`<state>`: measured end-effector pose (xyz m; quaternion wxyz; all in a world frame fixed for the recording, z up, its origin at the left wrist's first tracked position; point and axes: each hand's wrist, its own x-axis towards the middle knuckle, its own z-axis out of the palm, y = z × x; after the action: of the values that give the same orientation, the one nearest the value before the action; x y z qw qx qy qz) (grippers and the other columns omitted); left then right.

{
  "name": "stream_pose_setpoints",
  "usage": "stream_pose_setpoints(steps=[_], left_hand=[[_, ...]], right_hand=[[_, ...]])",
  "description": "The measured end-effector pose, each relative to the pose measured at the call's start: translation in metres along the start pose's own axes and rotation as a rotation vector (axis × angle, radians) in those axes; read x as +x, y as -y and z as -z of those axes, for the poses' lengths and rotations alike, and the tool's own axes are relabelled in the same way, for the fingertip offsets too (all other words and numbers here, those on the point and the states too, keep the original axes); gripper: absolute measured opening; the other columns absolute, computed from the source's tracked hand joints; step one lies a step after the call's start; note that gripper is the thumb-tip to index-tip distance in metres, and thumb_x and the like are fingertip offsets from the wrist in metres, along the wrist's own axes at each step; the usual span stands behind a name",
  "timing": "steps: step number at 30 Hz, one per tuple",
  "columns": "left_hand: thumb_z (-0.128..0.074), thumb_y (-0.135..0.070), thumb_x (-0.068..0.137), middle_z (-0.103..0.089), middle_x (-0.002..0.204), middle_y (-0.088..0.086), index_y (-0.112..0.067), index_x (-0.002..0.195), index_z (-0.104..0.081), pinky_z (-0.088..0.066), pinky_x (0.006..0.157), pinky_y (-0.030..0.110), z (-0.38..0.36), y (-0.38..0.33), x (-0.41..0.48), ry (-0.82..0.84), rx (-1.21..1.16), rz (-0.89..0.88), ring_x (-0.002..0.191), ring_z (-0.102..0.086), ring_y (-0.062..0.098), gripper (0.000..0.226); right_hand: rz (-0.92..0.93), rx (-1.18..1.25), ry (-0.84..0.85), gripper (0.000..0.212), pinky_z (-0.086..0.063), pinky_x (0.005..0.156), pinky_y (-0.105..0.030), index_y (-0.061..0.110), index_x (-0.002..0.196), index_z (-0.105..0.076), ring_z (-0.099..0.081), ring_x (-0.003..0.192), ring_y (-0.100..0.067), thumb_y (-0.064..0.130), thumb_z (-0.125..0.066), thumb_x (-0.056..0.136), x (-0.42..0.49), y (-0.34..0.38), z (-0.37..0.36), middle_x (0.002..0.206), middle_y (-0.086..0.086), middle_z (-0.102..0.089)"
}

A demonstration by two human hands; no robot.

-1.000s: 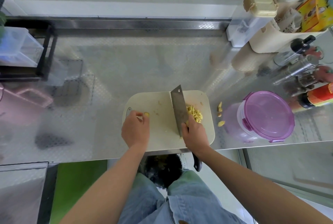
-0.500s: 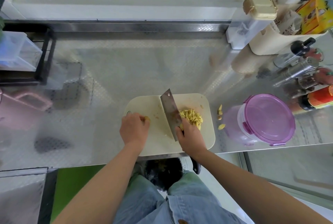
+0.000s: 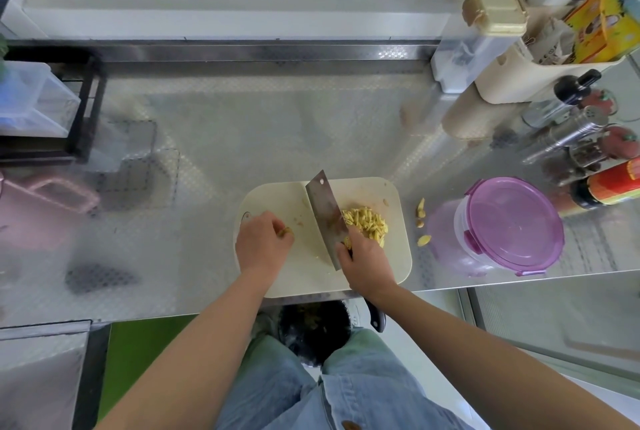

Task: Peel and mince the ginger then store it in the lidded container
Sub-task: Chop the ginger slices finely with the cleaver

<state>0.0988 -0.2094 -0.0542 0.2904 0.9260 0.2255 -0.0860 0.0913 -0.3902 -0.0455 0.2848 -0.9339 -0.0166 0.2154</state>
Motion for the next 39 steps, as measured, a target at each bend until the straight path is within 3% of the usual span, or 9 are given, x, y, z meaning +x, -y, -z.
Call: stream_pose_setpoints(steps=[7,12,15,20,24,30,36,39], left_hand=[[-0.073,-0.024,0.077,-0.061,0.076,-0.01,-0.021,0.085,-0.062,-0.039,0.063,0.024,-0.004,-0.007,-0.011,0.065,-0.154,0.0,0.073,-0.058,0.012,0.015],[-0.079,-0.022,0.075,-0.067,0.077,-0.005,-0.019,0.083,-0.07,-0.046,0.067,0.023,-0.017,-0.01,-0.019,0.276,-0.401,0.035,0.069,-0.056,0.009,0.012],[-0.076,-0.023,0.078,-0.066,0.08,-0.003,-0.018,0.087,-0.071,-0.046,0.07,0.027,-0.027,-0.017,-0.025,0.35,-0.326,-0.014,0.074,-0.058,0.012,0.012],[-0.07,-0.024,0.08,-0.066,0.084,-0.007,-0.02,0.09,-0.069,-0.044,0.07,0.025,-0.034,-0.021,-0.031,0.287,-0.164,-0.036,0.083,-0.062,0.015,0.01],[-0.066,-0.02,0.08,-0.07,0.088,-0.004,-0.02,0.088,-0.073,-0.049,0.071,0.028,-0.036,-0.017,-0.04,0.124,-0.109,-0.047,0.084,-0.063,0.017,0.011],[-0.068,-0.032,0.085,-0.066,0.084,-0.008,-0.022,0.087,-0.066,-0.044,0.069,0.026,-0.034,-0.012,-0.042,0.14,-0.141,0.027,0.082,-0.062,0.014,0.01],[-0.068,-0.029,0.085,-0.064,0.081,-0.009,-0.022,0.085,-0.066,-0.043,0.069,0.025,-0.034,-0.014,-0.043,0.146,-0.158,0.038,0.083,-0.063,0.015,0.008],[-0.068,-0.028,0.085,-0.063,0.08,-0.008,-0.021,0.083,-0.066,-0.042,0.068,0.025,-0.033,-0.015,-0.043,0.143,-0.165,0.047,0.082,-0.063,0.015,0.008]], right_hand=[[0.013,0.001,-0.003,0.014,-0.029,0.044,-0.03,0.011,0.089,-0.042,-0.039,0.048,-0.018,0.021,-0.043,0.098,-0.004,0.002,0.005,0.058,-0.003,-0.045],[0.023,-0.008,-0.019,0.014,-0.031,0.047,-0.032,0.012,0.091,-0.039,-0.042,0.053,-0.021,0.022,-0.044,0.099,-0.009,0.0,0.006,0.06,-0.001,-0.042],[0.01,-0.048,-0.019,0.017,-0.036,0.053,-0.034,0.008,0.098,-0.044,-0.048,0.062,-0.026,0.026,-0.044,0.099,-0.012,-0.004,0.006,0.066,-0.004,-0.047],[0.035,-0.133,0.007,0.016,-0.025,0.046,-0.03,0.011,0.1,-0.041,-0.045,0.062,-0.026,0.027,-0.041,0.1,-0.02,-0.01,0.006,0.065,-0.003,-0.044],[0.07,-0.169,0.034,0.013,-0.031,0.053,-0.032,0.015,0.094,-0.038,-0.047,0.063,-0.027,0.026,-0.04,0.1,-0.023,-0.011,0.002,0.065,-0.002,-0.043],[0.065,-0.139,-0.005,0.012,-0.031,0.055,-0.031,0.015,0.096,-0.039,-0.044,0.061,-0.026,0.026,-0.04,0.1,-0.025,-0.005,-0.003,0.061,0.002,-0.039],[0.046,-0.131,0.015,0.011,-0.031,0.054,-0.031,0.016,0.094,-0.034,-0.044,0.064,-0.026,0.024,-0.038,0.1,-0.025,-0.002,-0.004,0.066,-0.001,-0.042],[0.018,-0.157,0.006,0.014,-0.035,0.057,-0.033,0.011,0.105,-0.041,-0.046,0.065,-0.027,0.024,-0.037,0.101,-0.023,-0.005,-0.001,0.07,-0.005,-0.047]])
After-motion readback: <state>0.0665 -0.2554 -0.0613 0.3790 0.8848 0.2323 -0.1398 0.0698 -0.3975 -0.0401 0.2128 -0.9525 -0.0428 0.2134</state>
